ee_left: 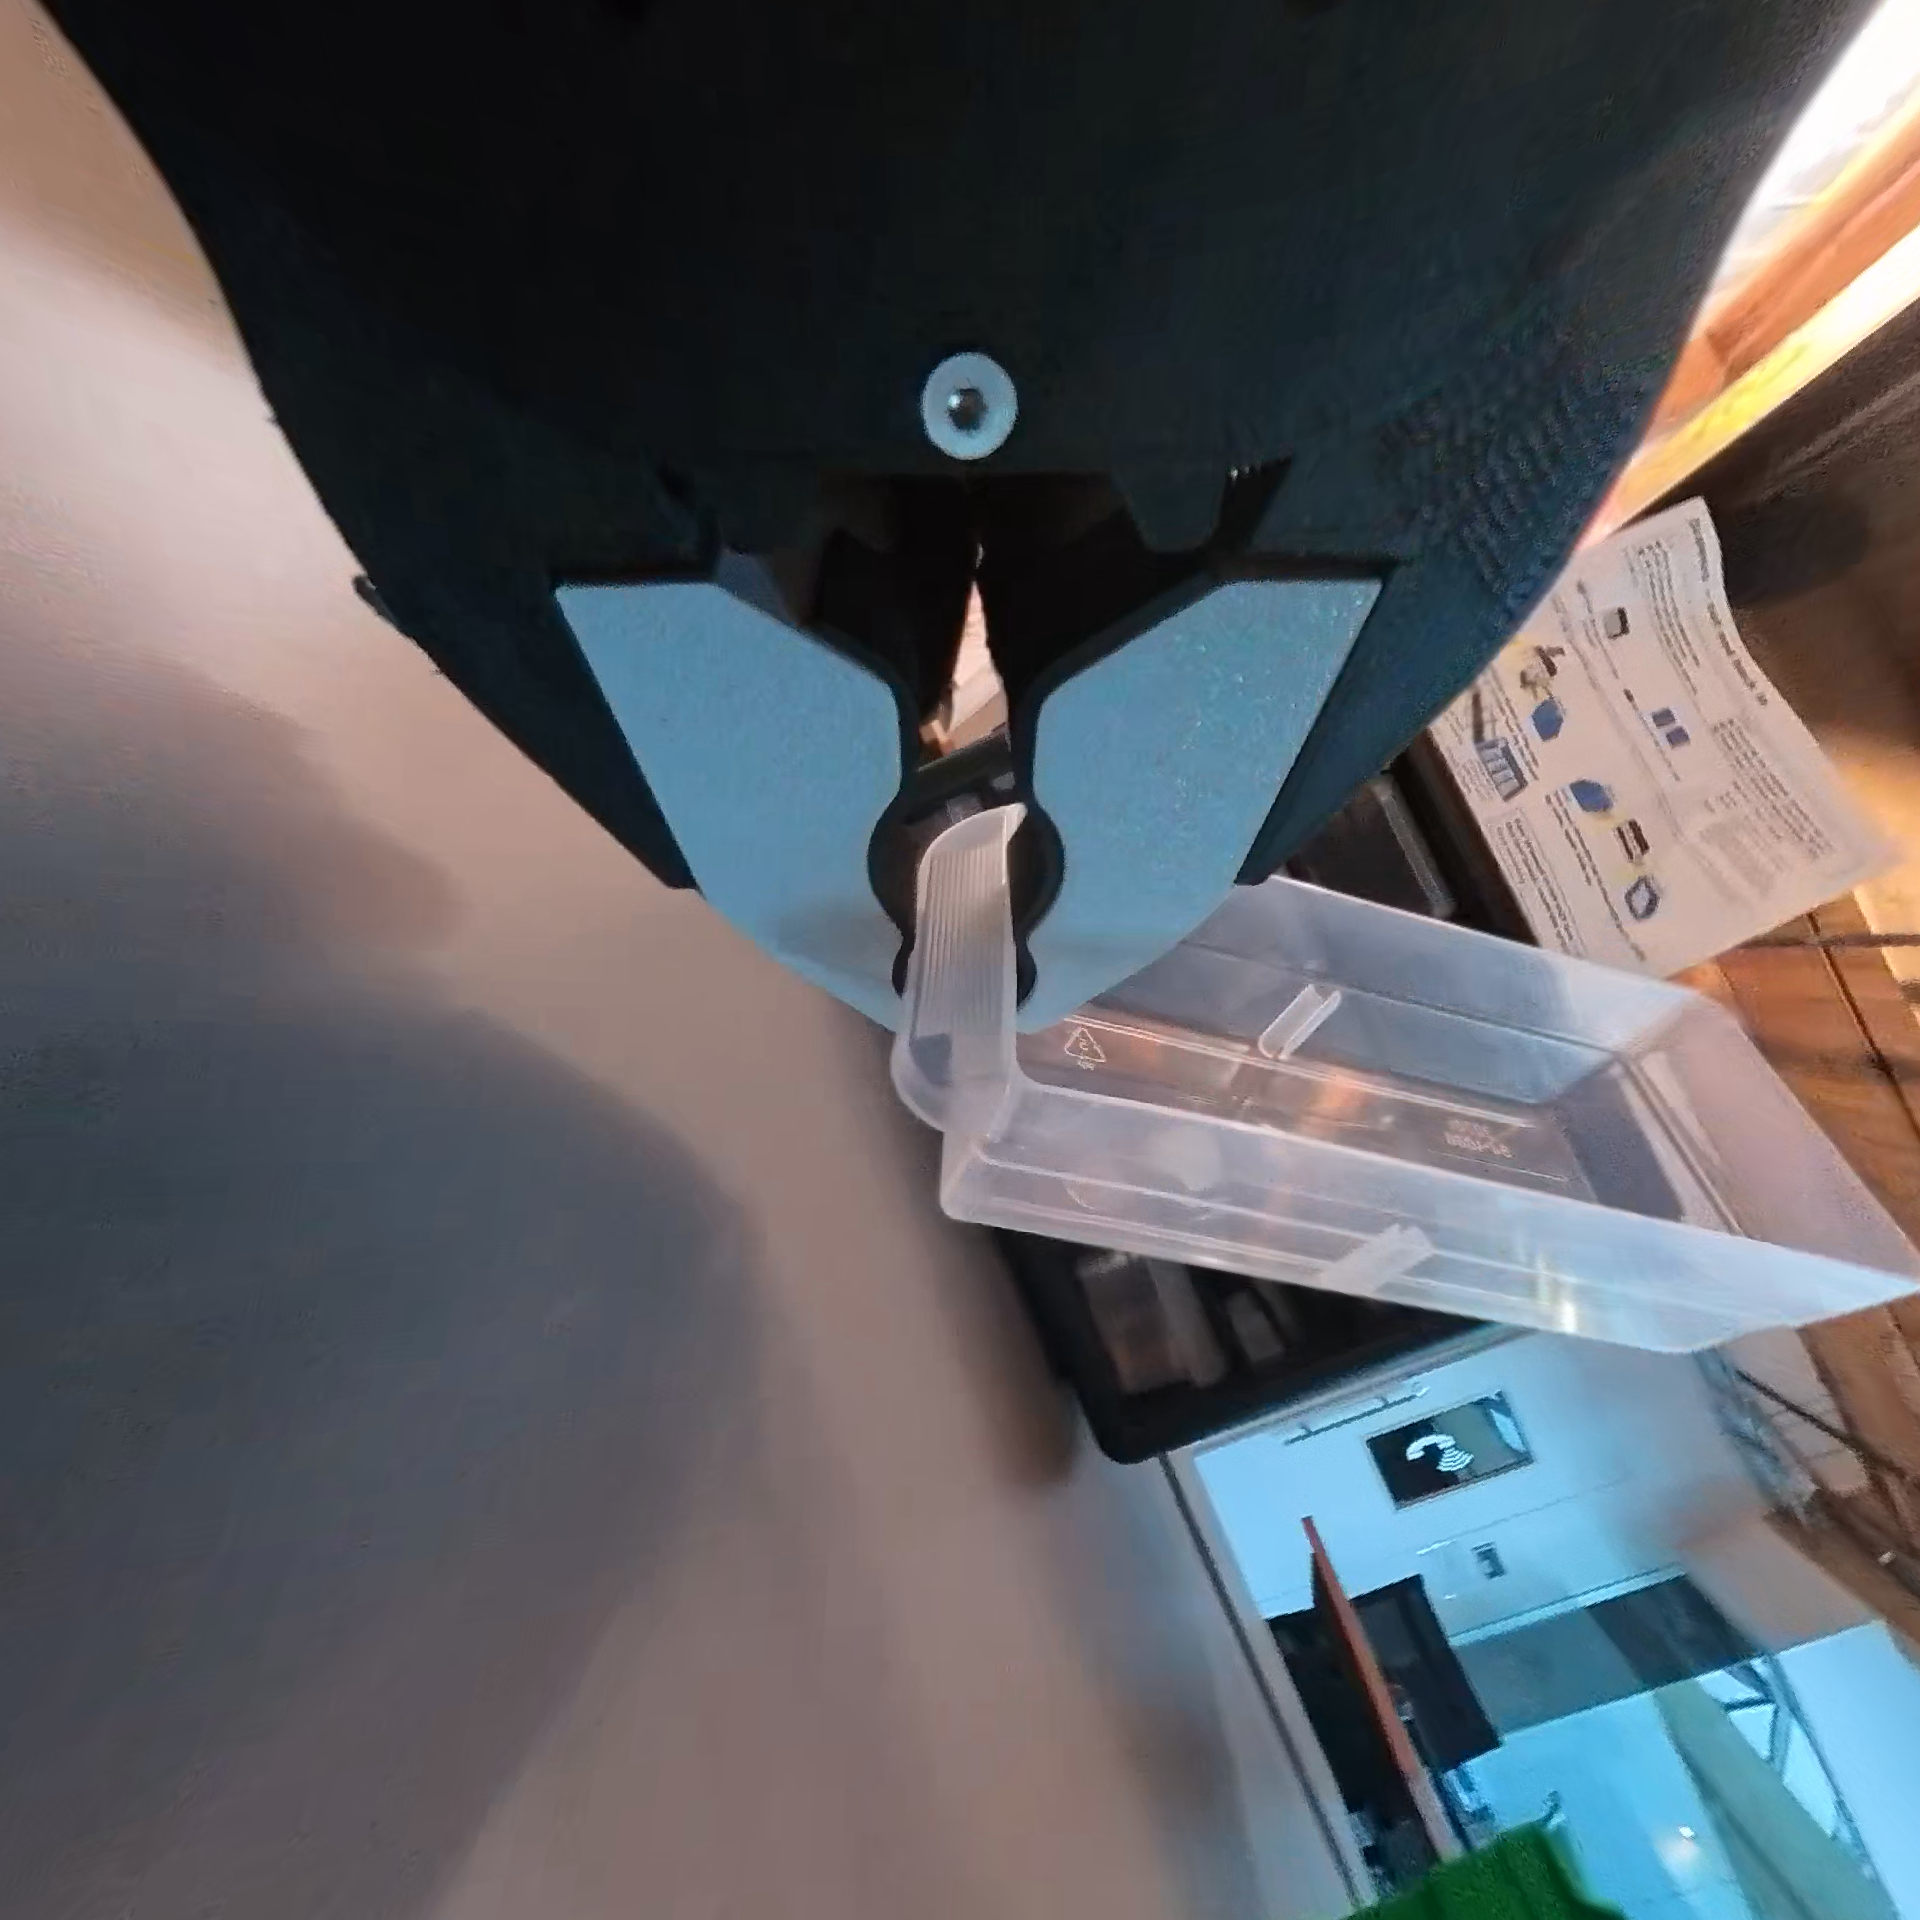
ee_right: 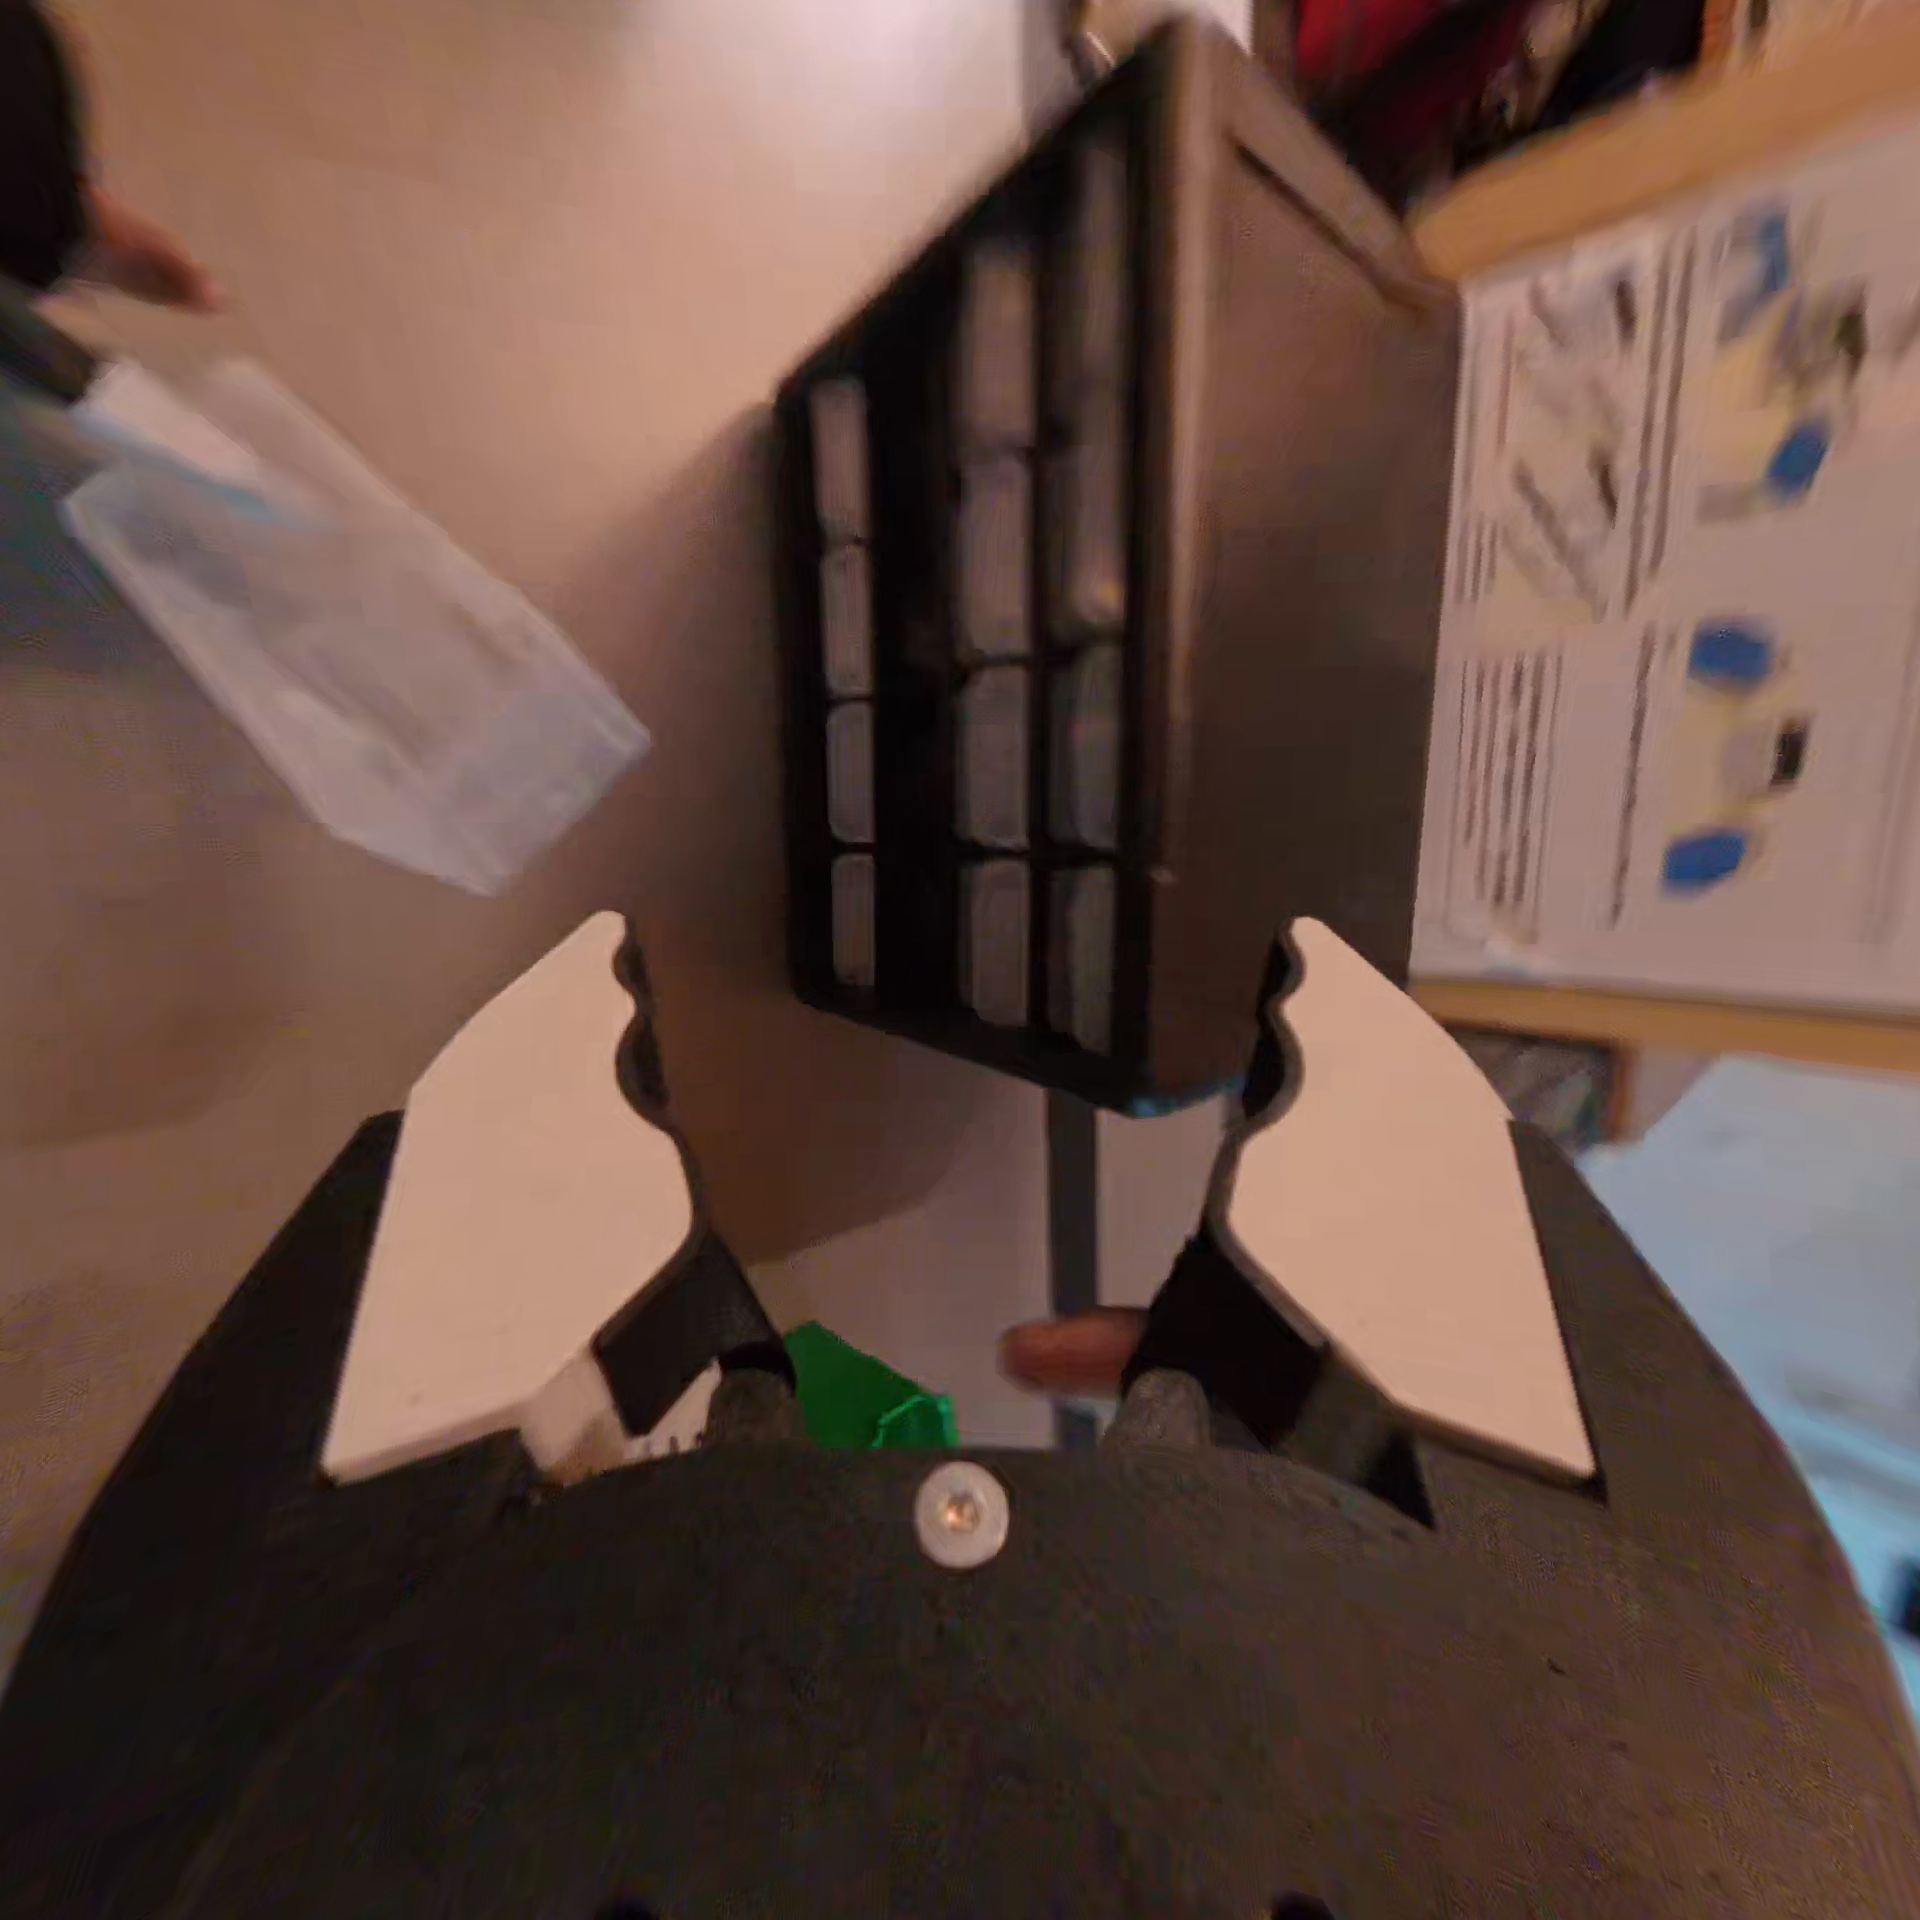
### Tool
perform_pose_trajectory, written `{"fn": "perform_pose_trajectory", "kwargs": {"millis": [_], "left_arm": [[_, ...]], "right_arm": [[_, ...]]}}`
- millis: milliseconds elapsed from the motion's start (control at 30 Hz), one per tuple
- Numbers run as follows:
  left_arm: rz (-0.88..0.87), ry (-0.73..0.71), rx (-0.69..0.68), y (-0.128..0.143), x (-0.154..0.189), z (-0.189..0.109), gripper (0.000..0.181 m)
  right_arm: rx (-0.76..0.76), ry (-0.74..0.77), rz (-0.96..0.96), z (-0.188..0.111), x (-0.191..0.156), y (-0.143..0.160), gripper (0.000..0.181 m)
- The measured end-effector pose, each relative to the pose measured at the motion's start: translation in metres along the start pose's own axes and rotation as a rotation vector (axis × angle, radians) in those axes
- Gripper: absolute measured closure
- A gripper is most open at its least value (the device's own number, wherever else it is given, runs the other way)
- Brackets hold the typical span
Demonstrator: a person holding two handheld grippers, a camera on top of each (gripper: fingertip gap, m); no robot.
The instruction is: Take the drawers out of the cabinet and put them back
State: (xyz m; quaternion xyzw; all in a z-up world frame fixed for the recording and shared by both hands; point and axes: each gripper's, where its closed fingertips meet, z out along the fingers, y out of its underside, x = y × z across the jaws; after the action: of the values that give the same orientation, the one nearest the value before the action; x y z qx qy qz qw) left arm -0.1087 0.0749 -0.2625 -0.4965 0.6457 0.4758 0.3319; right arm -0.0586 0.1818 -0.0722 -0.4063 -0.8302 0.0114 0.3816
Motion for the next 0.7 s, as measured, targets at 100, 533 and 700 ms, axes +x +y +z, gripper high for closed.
{"fn": "perform_pose_trajectory", "kwargs": {"millis": [100,533,700], "left_arm": [[0.039,0.014,-0.021,0.000,0.000,-0.001,0.168],[0.149,0.025,-0.048,-0.005,-0.011,-0.015,0.168],[0.157,0.001,-0.028,-0.010,-0.015,-0.018,0.167]], "right_arm": [[0.004,-0.055,-0.253,-0.007,-0.061,-0.028,0.067],[-0.251,-0.243,-0.545,0.079,-0.152,-0.021,0.086],[-0.275,-0.159,-0.677,0.087,-0.146,-0.013,0.110]]}}
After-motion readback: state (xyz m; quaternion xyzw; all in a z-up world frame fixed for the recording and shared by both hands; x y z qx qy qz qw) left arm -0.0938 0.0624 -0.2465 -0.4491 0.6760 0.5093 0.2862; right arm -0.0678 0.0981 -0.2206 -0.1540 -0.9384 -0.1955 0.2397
